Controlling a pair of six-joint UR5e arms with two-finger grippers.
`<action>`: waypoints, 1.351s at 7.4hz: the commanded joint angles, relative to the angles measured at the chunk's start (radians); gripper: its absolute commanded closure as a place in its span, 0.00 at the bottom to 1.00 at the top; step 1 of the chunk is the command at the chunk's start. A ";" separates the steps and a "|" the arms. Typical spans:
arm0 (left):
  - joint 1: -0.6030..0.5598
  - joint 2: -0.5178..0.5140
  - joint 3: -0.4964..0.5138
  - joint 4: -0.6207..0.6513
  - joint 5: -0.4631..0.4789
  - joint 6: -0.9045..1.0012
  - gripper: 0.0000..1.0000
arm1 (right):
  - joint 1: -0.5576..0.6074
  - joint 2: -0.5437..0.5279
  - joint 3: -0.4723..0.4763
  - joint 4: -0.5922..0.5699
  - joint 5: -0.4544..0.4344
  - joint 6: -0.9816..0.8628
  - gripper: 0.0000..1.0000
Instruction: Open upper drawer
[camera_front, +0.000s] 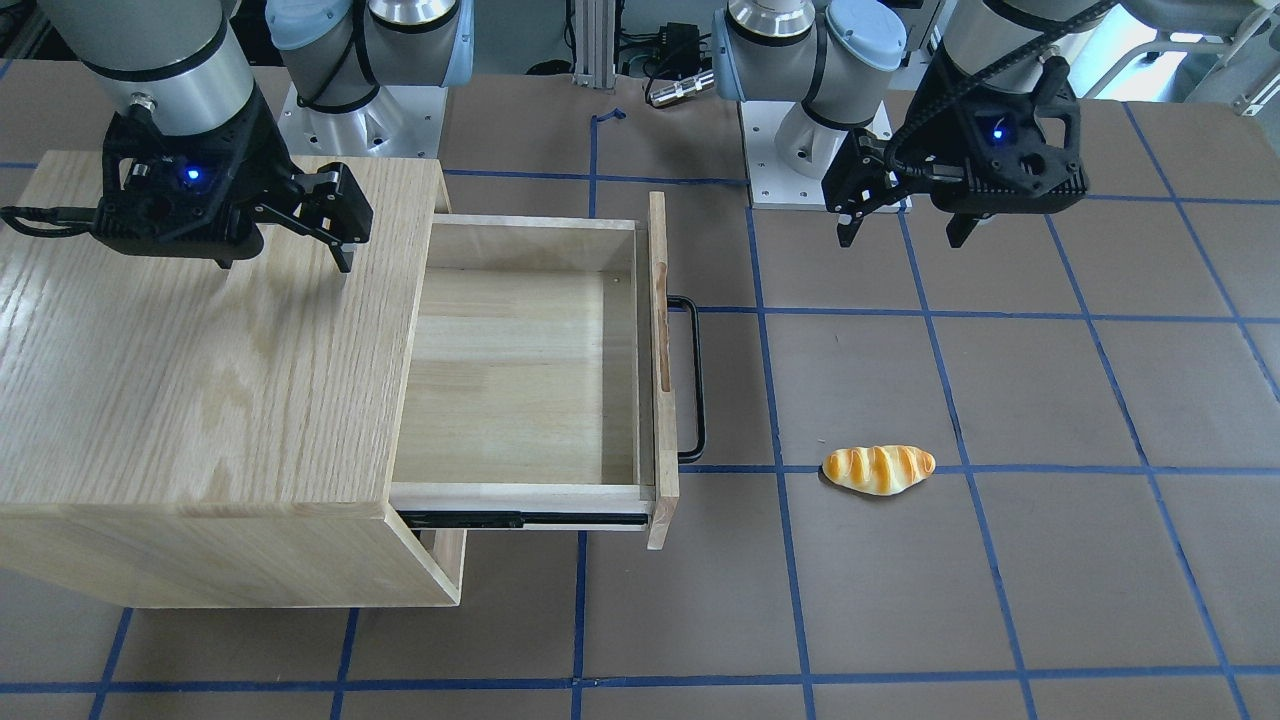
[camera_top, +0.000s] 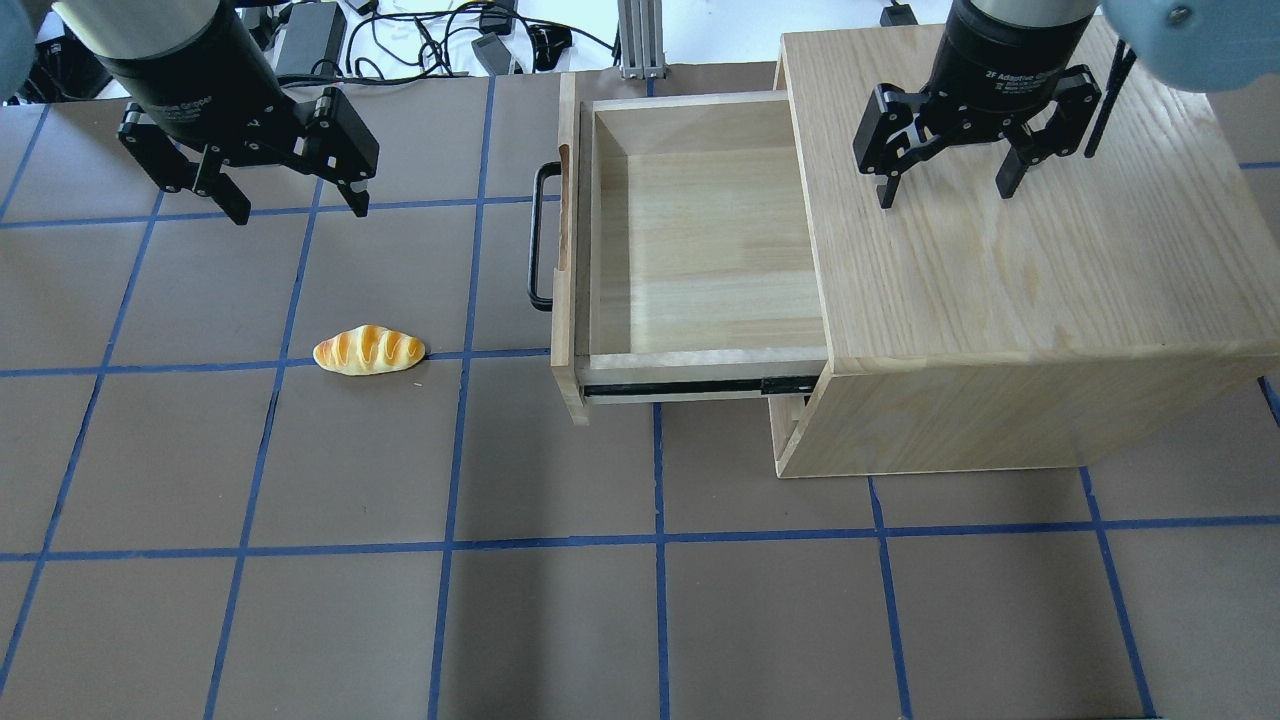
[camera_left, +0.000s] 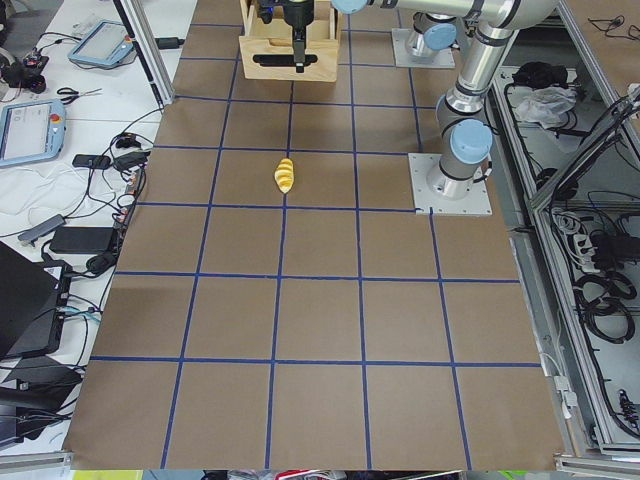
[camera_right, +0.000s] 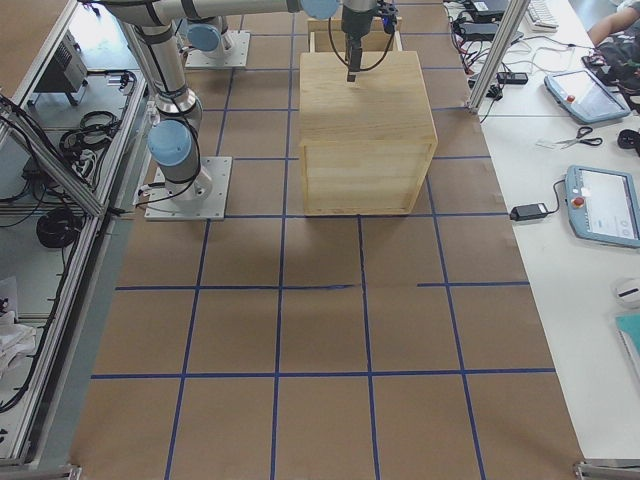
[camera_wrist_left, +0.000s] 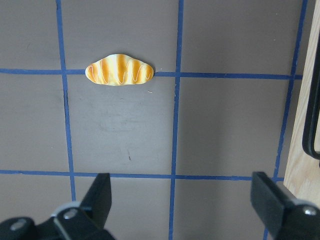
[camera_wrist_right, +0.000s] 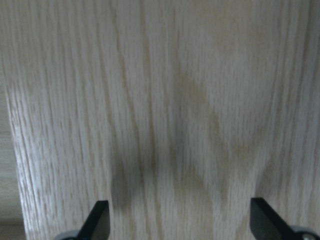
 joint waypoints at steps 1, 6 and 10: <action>-0.001 0.035 -0.022 0.004 -0.002 0.012 0.00 | 0.000 0.000 0.000 0.000 0.000 -0.001 0.00; 0.002 0.078 -0.031 -0.031 0.025 0.011 0.00 | 0.000 0.000 0.000 0.000 0.000 0.000 0.00; 0.002 0.068 -0.031 -0.026 0.023 0.011 0.00 | 0.000 0.000 0.001 0.000 0.000 -0.001 0.00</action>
